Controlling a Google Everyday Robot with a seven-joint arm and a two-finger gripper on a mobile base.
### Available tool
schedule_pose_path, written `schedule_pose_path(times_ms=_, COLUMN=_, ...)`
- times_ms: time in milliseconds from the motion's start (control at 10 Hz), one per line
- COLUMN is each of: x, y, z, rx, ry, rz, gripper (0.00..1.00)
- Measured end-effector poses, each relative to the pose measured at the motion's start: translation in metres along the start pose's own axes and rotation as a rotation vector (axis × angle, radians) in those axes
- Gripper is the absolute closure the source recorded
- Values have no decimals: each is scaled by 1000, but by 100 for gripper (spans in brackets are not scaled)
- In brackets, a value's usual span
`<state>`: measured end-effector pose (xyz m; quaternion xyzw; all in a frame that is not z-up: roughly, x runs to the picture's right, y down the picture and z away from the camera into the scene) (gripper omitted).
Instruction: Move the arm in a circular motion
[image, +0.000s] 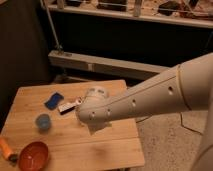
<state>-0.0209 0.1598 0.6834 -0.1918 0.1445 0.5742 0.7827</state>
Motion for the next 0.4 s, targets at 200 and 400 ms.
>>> schedule_pose_path(times_ms=200, x=-13, y=-16, z=-6, rx=-10, ry=-38, rz=77, gripper=35)
schedule_pose_path(times_ms=400, x=-13, y=-12, z=-6, rx=-14, ry=-38, rz=70, gripper=35)
